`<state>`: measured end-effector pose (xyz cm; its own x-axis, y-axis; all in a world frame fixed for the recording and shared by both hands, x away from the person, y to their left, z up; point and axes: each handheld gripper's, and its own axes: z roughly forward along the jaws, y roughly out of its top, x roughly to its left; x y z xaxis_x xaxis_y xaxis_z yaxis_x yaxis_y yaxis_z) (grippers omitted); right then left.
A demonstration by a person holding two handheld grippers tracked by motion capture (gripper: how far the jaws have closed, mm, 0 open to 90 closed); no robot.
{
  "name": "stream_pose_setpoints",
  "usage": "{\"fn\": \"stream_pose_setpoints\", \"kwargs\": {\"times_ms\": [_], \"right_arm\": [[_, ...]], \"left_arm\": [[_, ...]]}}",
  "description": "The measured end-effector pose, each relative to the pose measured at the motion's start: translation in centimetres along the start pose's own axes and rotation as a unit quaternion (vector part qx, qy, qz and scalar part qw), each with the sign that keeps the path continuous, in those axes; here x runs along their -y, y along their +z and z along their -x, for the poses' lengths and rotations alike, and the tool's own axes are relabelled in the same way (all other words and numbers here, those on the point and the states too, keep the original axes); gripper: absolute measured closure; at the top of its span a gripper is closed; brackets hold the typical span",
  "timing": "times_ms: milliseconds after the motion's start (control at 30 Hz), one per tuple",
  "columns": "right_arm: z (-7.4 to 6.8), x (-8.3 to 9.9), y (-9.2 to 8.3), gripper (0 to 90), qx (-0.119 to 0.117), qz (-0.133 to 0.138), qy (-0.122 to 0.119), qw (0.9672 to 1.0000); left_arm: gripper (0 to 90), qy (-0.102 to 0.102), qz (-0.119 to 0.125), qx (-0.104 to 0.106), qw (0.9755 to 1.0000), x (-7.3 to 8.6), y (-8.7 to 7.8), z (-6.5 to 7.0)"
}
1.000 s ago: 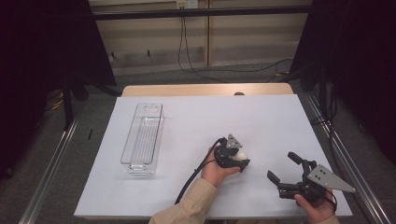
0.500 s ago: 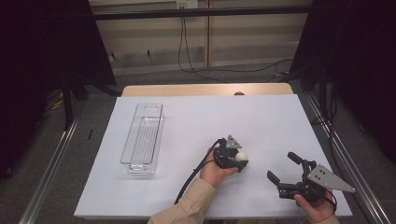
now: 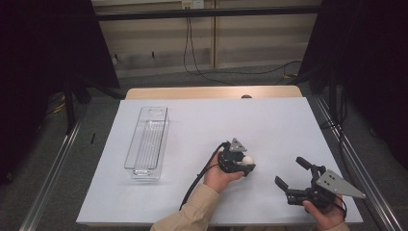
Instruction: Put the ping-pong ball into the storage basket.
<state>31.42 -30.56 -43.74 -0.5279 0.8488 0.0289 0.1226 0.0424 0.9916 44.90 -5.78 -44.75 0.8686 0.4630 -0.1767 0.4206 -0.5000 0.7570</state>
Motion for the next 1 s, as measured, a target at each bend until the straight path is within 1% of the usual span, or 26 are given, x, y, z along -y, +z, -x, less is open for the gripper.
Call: {"fn": "stream_pose_setpoints", "kwargs": {"times_ms": [67, 100, 133, 200, 233, 300, 367, 400, 467, 533, 567, 600, 667, 700, 800, 833, 867, 933, 1000], "right_arm": [[0.0, 0.0, 0.0, 1.8, 0.000, -0.001, -0.001, 1.0000], [0.0, 0.0, 0.0, 1.8, 0.000, -0.001, -0.001, 1.0000], [0.0, 0.0, 0.0, 1.8, 0.000, -0.001, -0.001, 1.0000], [-0.1, 0.0, 0.0, 1.8, 0.000, -0.002, 0.001, 1.0000], [-0.1, 0.0, 0.0, 1.8, 0.000, -0.002, 0.000, 1.0000], [-0.1, 0.0, 0.0, 1.8, 0.000, -0.002, 0.001, 1.0000], [0.0, 0.0, 0.0, 1.8, 0.000, -0.001, 0.000, 1.0000], [0.0, 0.0, 0.0, 1.8, 0.000, -0.001, 0.000, 1.0000], [0.0, 0.0, 0.0, 1.8, -0.001, -0.001, -0.001, 1.0000], [-0.1, 0.0, 0.0, 1.8, -0.001, -0.002, -0.001, 1.0000], [-0.1, 0.0, 0.0, 1.8, 0.000, -0.002, 0.000, 1.0000], [-0.1, 0.0, 0.0, 1.9, 0.000, -0.001, 0.000, 1.0000], [-0.1, 0.0, 0.0, 1.8, 0.000, -0.001, 0.000, 1.0000], [-0.1, 0.0, 0.0, 1.8, 0.000, -0.002, -0.001, 1.0000], [-0.1, 0.0, 0.0, 1.8, -0.001, -0.002, -0.001, 1.0000], [-0.1, 0.0, 0.0, 1.8, -0.001, -0.002, -0.001, 1.0000], [-0.1, 0.0, 0.0, 1.8, -0.001, -0.002, -0.001, 1.0000], [-0.1, 0.0, 0.0, 1.8, -0.003, -0.003, -0.003, 1.0000], [-0.1, 0.0, 0.0, 1.8, -0.003, -0.003, -0.004, 1.0000]], "left_arm": [[51.3, 0.000, 0.002, 0.000, 1.0000, 0.1, -0.2, 0.0], [51.3, 0.001, 0.002, -0.003, 1.0000, 0.1, -0.3, 0.0], [51.3, 0.002, 0.000, 0.001, 1.0000, 0.0, -0.4, -0.1], [51.3, -0.002, 0.009, 0.000, 1.0000, 0.1, -0.5, -0.2], [51.3, 0.000, 0.003, -0.001, 1.0000, 0.1, -0.6, -0.3], [51.3, -0.004, 0.003, -0.003, 1.0000, 0.1, -0.7, -0.2], [51.3, -0.007, 0.010, 0.000, 0.9999, 0.1, -0.7, -0.2], [51.3, -0.005, 0.008, -0.001, 1.0000, 0.2, -0.8, -0.2], [51.3, -0.008, 0.016, 0.001, 0.9998, 0.2, -0.9, -0.2], [51.3, -0.005, 0.013, -0.003, 0.9999, 0.2, -1.1, -0.2], [51.3, -0.009, 0.015, -0.001, 0.9998, 0.2, -1.2, -0.2], [51.3, -0.007, 0.016, 0.000, 0.9999, 0.3, -1.2, -0.3], [51.3, -0.010, 0.015, -0.005, 0.9998, 0.3, -1.4, -0.3], [51.3, -0.014, 0.021, -0.003, 0.9997, 0.4, -1.4, -0.3], [51.3, -0.011, 0.018, -0.009, 0.9997, 0.4, -1.7, -0.5], [51.3, -0.012, 0.015, -0.007, 0.9998, 0.4, -1.8, -0.5], [51.3, -0.017, 0.021, -0.009, 0.9996, 0.5, -1.8, -0.5], [51.3, -0.015, 0.023, -0.006, 0.9996, 0.5, -1.9, -0.6], [51.3, -0.017, 0.021, -0.012, 0.9996, 0.5, -2.0, -0.5]]}}
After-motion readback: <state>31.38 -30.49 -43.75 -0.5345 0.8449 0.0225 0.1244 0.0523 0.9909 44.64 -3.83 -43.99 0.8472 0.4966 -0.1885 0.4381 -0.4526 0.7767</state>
